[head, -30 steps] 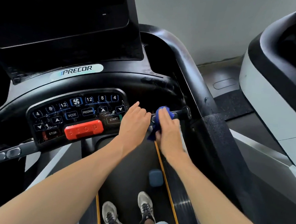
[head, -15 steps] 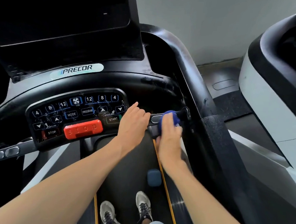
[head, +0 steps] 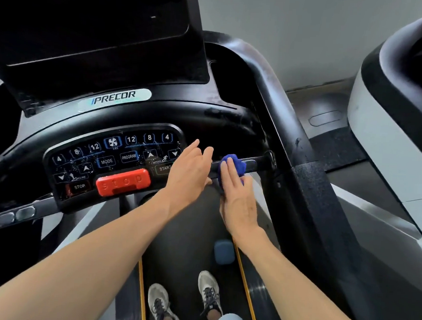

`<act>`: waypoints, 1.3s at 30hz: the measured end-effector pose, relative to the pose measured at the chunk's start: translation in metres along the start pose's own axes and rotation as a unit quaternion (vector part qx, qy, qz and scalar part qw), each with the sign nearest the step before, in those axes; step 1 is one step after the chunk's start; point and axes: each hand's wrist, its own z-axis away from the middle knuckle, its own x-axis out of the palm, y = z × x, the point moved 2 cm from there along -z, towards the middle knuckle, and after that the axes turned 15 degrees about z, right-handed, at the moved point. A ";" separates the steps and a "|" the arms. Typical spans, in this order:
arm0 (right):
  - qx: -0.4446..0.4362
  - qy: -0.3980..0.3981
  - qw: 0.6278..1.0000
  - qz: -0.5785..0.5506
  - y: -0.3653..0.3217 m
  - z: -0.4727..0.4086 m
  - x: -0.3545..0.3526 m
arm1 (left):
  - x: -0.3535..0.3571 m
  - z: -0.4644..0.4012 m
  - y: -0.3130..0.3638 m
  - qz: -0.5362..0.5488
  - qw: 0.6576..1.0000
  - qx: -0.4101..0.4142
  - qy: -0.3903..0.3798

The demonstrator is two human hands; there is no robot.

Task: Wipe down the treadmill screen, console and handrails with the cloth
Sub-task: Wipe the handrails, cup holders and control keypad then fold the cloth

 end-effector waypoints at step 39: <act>0.118 -0.186 0.946 0.239 0.047 -0.003 -0.025 | 0.000 0.006 0.004 -0.019 0.999 -0.017 -0.040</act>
